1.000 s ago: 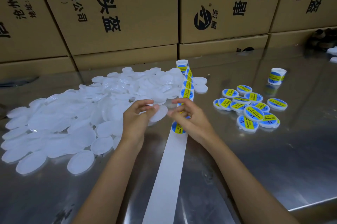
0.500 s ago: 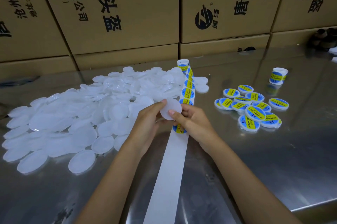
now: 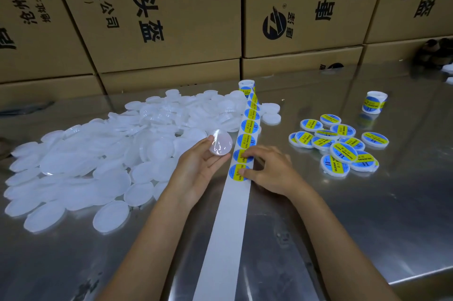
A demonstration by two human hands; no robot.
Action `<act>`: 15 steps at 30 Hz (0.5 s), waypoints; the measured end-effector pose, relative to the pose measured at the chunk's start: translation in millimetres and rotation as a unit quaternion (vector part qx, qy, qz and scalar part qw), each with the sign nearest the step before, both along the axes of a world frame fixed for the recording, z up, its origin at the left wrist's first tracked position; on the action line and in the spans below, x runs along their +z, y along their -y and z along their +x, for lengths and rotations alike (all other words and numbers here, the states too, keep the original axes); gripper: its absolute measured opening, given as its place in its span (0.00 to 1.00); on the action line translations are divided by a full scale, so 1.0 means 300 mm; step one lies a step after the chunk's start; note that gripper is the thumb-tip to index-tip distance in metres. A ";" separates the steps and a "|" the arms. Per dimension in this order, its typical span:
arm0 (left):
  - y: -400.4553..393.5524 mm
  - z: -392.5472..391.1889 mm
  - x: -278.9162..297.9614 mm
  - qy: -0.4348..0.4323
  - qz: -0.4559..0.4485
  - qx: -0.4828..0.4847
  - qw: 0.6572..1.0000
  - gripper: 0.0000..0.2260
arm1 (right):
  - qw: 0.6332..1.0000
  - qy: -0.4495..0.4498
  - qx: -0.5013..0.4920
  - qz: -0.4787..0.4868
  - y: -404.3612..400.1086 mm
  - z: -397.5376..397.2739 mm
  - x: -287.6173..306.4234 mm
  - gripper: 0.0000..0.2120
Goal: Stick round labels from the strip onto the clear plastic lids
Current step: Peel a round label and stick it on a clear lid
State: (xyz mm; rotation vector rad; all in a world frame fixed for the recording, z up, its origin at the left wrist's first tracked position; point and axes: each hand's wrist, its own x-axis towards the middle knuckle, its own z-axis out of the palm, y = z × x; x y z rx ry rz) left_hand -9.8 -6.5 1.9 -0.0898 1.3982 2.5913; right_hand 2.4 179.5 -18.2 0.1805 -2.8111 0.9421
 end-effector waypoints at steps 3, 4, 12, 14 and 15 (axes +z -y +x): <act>0.000 -0.006 -0.005 0.009 0.012 -0.005 1.000 0.15 | 1.000 -0.015 0.010 -0.002 -0.008 0.002 0.004 0.16; 0.000 -0.008 -0.008 0.011 0.012 -0.007 1.000 0.15 | 1.000 -0.018 0.014 0.000 -0.008 0.002 0.005 0.14; -0.028 -0.014 -0.024 -0.021 -0.038 -0.017 0.999 0.15 | 0.999 -0.025 0.032 -0.017 0.005 0.013 0.021 0.08; -0.026 -0.015 -0.024 -0.026 -0.041 -0.027 0.998 0.16 | 0.998 -0.022 0.043 -0.028 0.006 0.017 0.025 0.08; -0.023 -0.017 -0.024 -0.025 -0.035 -0.031 0.999 0.16 | 0.998 -0.020 0.049 -0.032 0.007 0.020 0.026 0.09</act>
